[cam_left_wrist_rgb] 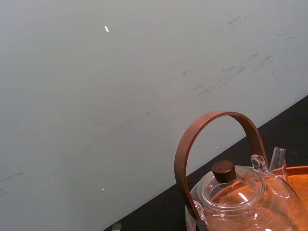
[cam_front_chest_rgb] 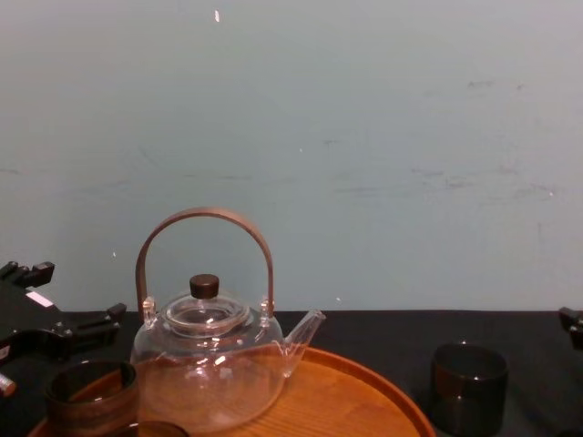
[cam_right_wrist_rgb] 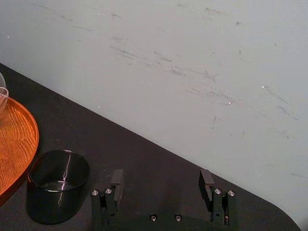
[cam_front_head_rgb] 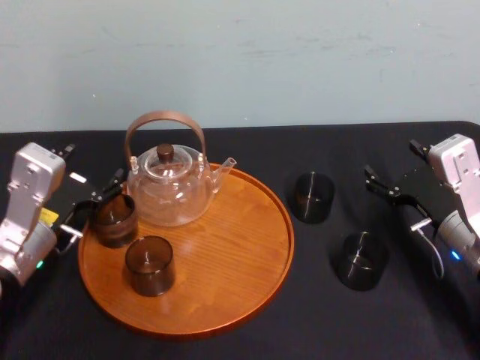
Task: Pick up the glass from the table and place it on the tray.
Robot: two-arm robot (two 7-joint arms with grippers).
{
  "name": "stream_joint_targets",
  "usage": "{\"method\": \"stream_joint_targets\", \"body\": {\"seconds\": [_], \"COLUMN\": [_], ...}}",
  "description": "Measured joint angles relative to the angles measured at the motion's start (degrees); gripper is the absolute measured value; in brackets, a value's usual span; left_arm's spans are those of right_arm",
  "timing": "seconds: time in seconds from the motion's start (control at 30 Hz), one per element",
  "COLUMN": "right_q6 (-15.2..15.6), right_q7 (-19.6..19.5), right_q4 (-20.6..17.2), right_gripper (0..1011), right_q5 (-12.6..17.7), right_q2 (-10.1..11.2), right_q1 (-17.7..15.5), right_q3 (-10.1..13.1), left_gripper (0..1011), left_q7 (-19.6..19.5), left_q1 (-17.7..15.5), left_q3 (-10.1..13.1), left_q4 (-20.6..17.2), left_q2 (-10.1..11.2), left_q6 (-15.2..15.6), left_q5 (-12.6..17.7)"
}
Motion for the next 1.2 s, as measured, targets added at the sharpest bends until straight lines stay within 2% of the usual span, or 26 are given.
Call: {"method": "stream_joint_targets", "body": {"seconds": [1.2], "right_q6": [0.0], "right_q7": [0.0], "right_q4": [0.0], "right_gripper": [1002], "right_q5": [0.0], "right_q2": [0.0], "right_q1": [0.0], "right_q3": [0.0], "left_gripper": [1001], "left_q7": [0.0], "left_q1": [0.0], "left_q3": [0.0], "left_q4": [0.0], "left_q2": [0.0], "left_q6": [0.0], "left_q5": [0.0]}}
